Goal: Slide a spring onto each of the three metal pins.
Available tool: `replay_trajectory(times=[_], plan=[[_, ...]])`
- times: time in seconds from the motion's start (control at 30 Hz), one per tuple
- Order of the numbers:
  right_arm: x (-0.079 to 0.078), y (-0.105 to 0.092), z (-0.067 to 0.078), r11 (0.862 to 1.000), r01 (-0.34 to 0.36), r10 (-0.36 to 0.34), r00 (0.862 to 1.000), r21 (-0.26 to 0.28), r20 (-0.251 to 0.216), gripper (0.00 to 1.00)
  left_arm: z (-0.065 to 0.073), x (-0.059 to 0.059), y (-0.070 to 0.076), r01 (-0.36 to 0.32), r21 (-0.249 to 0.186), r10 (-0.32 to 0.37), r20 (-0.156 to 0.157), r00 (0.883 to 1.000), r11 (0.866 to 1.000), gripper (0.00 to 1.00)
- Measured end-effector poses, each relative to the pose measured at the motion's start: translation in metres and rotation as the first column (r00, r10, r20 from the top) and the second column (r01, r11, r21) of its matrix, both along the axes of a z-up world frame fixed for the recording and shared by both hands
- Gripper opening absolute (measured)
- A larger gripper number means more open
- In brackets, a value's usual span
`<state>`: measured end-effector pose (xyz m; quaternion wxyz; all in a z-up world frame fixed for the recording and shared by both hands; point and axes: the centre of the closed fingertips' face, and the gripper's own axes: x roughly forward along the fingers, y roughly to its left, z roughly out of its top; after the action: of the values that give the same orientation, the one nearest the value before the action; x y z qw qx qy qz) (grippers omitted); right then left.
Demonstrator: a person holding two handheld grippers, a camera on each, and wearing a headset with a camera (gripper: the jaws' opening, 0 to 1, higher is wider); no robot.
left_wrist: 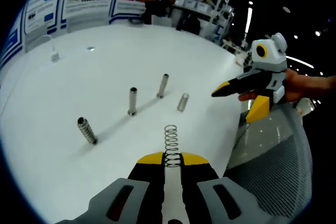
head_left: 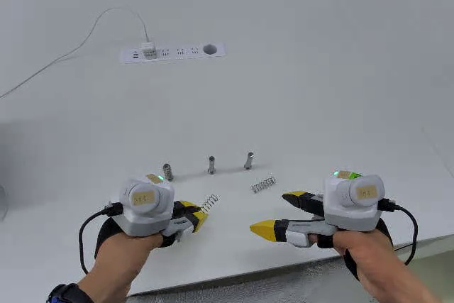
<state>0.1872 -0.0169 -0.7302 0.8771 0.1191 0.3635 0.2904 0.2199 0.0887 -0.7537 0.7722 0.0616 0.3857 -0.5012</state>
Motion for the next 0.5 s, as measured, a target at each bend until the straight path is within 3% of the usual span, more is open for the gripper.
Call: replay_trajectory(times=[0.2,0.5], plan=[[-0.002,0.005,-0.001,1.0,-0.019,0.019,1.0,0.017,-0.007,0.67,0.01,-0.005,0.002,0.014,-0.008,-0.014,0.012,1.0,1.0,0.11],[0.002,0.023,0.009,0.996,-0.058,0.057,0.998,0.072,0.004,0.62,0.026,-0.014,0.0,0.082,-0.011,-0.081,0.049,0.995,0.997,0.11]])
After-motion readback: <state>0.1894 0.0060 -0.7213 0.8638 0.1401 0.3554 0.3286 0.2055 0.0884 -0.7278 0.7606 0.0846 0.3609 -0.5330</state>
